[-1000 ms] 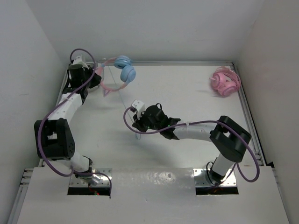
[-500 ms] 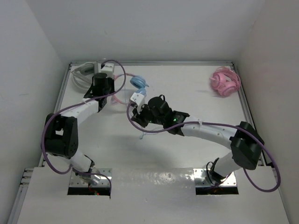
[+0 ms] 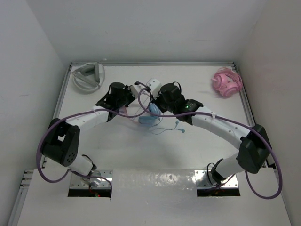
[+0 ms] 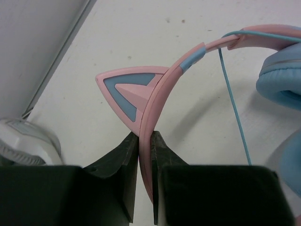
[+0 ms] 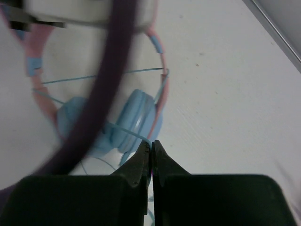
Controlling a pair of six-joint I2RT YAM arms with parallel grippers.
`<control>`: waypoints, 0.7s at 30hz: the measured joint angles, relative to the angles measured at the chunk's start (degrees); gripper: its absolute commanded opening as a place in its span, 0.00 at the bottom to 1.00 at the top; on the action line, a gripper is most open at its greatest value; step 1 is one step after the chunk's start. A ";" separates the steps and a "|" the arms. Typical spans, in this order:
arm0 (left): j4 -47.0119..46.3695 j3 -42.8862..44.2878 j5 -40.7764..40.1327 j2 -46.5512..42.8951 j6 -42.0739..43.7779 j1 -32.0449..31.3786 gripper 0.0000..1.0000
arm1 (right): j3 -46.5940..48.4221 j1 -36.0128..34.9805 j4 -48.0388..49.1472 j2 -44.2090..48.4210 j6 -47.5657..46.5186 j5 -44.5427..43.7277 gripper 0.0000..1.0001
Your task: Wrap the headphones
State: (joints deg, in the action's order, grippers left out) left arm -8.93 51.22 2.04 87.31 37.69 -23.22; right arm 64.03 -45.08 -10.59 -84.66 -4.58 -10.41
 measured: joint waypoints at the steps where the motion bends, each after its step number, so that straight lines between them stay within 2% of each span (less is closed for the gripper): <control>1: 0.94 0.04 1.33 -0.37 0.66 -0.39 0.00 | 0.02 0.94 -0.37 -0.02 -0.50 -0.13 0.00; 9: 6.86 1.44 9.68 -3.34 0.94 -1.07 0.00 | -0.68 6.80 1.38 -0.09 -6.49 2.34 0.00; 13: 8.68 3.43 10.51 -4.72 0.74 -1.99 0.00 | -0.66 9.79 2.73 -0.94 -10.36 4.50 0.00; 16: 7.48 3.98 7.39 -5.14 0.46 -2.86 0.00 | 1.86 10.91 0.55 -3.67 -13.00 3.32 0.00; 21: 4.57 3.98 -2.62 -5.14 1.81 -3.37 0.00 | 4.79 11.13 -2.82 -5.60 -13.62 2.21 0.00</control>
State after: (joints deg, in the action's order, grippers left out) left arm -4.36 55.20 -0.58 82.17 39.51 -26.59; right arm 68.82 -33.95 -13.41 -90.26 -18.20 -8.21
